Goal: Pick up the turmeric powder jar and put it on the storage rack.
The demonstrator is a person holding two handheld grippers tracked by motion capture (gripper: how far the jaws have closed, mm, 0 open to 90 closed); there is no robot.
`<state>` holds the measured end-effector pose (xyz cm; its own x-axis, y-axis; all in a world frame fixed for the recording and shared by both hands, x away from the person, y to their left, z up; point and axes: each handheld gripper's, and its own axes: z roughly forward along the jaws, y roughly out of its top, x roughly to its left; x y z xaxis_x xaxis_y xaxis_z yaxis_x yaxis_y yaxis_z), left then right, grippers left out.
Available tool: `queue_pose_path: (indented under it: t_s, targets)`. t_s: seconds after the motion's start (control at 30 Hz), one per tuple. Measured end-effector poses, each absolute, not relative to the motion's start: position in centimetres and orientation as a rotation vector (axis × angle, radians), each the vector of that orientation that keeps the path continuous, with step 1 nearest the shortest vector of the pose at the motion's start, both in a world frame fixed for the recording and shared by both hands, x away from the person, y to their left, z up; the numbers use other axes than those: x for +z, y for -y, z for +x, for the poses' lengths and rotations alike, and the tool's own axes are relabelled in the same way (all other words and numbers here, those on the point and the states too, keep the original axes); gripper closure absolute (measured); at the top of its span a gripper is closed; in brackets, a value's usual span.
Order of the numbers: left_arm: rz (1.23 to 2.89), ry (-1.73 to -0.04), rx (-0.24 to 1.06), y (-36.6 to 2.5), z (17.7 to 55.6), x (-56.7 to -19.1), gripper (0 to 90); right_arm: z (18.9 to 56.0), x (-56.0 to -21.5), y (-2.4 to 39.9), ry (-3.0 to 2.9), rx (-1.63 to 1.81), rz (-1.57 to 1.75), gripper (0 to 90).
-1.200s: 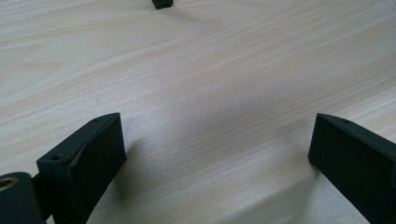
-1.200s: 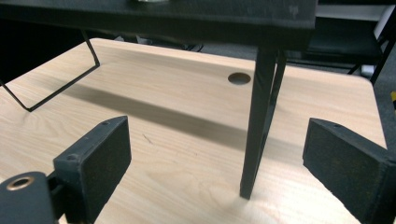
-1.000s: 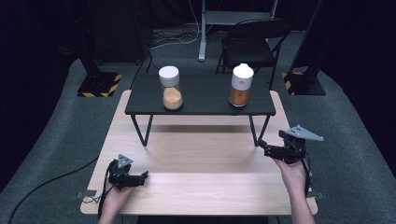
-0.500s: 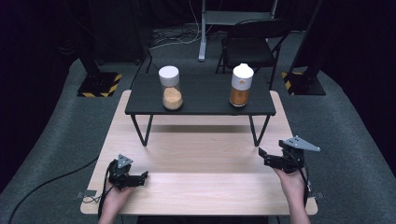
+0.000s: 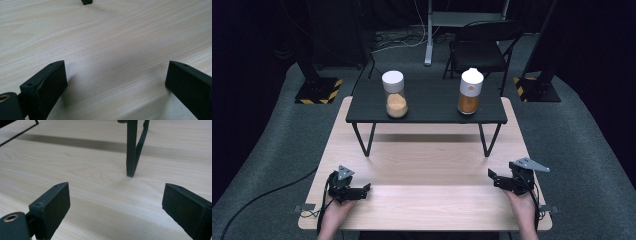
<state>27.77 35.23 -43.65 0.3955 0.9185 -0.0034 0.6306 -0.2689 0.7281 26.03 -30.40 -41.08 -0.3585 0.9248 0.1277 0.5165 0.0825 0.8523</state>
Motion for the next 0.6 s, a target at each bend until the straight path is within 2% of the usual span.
queue_pose_path:
  t_s: [0.3, 0.6]
  targets:
    - [2.002, -1.321, 0.567, -35.2, 27.7, -43.7, 3.3, 26.1, -43.0, 30.4, -1.950, 1.153, 1.459, 7.4]
    - [2.002, -1.322, 0.567, -35.2, 27.7, -43.7, 3.3, 26.5, -43.4, 30.2, -1.990, 1.097, 1.488, 7.9]
